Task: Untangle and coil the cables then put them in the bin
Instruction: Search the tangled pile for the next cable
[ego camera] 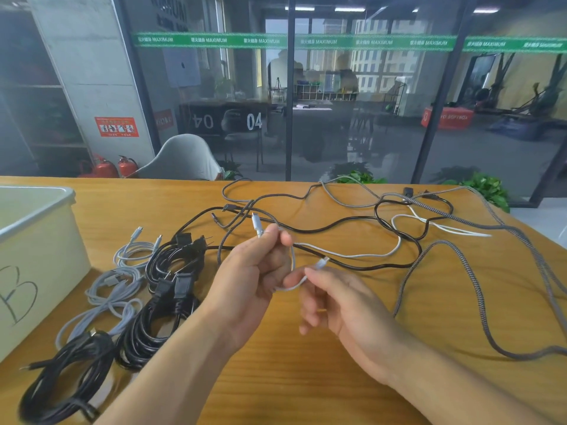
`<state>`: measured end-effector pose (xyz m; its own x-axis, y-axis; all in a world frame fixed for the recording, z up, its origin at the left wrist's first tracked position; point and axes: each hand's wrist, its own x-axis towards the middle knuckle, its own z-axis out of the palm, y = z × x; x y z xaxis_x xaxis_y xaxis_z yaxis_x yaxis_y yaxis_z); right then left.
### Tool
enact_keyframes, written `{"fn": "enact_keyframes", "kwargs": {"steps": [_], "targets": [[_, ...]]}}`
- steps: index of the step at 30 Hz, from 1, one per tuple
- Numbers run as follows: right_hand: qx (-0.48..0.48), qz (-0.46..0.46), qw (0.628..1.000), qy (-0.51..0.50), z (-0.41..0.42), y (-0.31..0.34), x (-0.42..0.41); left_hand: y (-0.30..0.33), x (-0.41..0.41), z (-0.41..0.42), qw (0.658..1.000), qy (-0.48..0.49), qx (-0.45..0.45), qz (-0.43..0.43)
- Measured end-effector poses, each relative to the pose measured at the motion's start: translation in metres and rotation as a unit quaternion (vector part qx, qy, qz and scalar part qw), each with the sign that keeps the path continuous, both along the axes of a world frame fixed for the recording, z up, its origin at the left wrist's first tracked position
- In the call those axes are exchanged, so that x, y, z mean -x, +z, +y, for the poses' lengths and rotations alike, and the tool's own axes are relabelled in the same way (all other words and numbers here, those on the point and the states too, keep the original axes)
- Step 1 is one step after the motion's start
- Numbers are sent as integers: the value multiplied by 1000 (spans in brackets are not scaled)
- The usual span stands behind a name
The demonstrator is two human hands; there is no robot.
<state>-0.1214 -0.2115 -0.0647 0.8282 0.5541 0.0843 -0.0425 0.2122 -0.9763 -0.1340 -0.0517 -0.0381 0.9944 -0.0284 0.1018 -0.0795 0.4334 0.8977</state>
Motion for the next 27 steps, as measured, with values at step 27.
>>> {"fn": "enact_keyframes", "kwargs": {"steps": [27], "targets": [[-15, -42, 991, -130, 4, -3, -1, -3, 3, -10, 988, -87, -114, -58]]}}
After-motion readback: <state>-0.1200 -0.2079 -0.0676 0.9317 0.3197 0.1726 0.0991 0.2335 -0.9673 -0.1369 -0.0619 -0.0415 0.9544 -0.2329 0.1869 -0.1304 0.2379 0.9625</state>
